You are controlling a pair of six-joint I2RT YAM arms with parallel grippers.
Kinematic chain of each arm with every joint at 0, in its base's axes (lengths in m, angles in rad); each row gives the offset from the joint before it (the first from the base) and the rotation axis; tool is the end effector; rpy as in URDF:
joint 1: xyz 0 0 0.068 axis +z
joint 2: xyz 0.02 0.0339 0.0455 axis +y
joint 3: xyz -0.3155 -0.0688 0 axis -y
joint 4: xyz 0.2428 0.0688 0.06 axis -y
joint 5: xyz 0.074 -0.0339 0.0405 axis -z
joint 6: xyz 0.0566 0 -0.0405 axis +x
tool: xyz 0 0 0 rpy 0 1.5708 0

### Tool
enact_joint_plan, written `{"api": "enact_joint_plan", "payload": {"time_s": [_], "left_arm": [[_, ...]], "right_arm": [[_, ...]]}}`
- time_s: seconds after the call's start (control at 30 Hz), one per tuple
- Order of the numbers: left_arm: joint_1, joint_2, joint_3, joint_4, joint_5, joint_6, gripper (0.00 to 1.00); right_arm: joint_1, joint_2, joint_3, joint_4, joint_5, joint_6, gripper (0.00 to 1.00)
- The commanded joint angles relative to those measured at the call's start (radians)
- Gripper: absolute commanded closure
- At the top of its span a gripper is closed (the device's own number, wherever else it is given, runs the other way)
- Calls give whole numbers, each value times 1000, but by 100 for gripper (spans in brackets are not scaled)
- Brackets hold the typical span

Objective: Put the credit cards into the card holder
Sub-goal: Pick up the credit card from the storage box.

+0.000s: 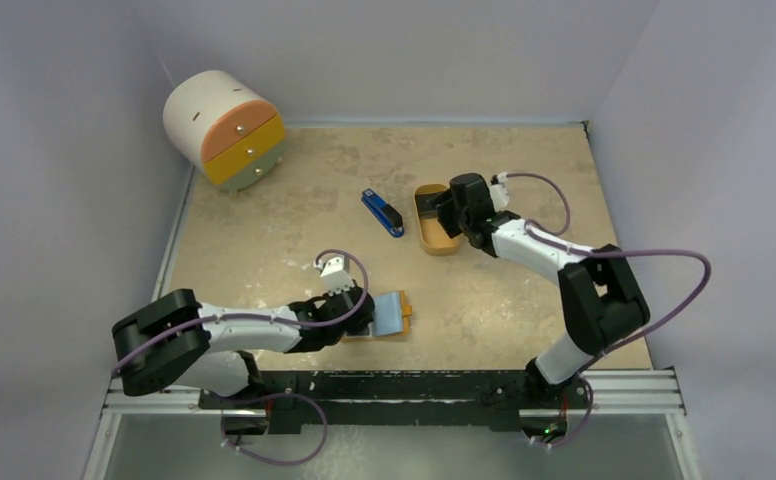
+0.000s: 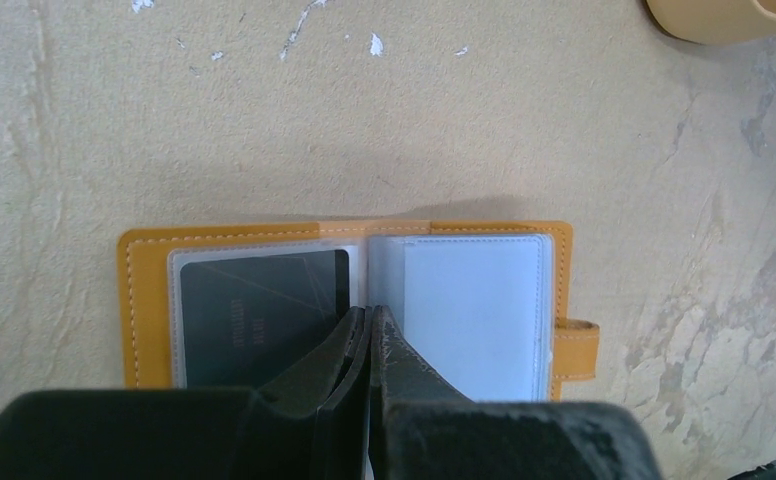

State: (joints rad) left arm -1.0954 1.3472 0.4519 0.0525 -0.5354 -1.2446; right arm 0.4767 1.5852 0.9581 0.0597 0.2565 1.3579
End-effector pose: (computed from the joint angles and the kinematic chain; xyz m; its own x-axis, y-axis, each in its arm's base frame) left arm 0.1311 -0.1916 0.1776 -0.6867 -0.4461 -0.5740 -0.1284 0.8516 -0.5082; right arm 0.3308 0.1547 0.2659 -0.3489 0.8839 -0.3114 0.4131 0.4434 0.7955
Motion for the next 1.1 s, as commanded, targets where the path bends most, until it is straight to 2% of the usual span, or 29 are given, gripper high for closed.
{"api": "enact_joint_plan", "payload": {"time_s": [0.0,0.63,1.07], "left_arm": [[-3,-50,25,-40,-33,42,100],[-3,-108,24,-50,-51,74,100],[-3,-108,15,-45,-52,68,100]], "right_arm": [[-4,51,70,21,42,62,42],[-57,250,173,21,33,86,41],[-64,291,160,68,-8,79,48]]}}
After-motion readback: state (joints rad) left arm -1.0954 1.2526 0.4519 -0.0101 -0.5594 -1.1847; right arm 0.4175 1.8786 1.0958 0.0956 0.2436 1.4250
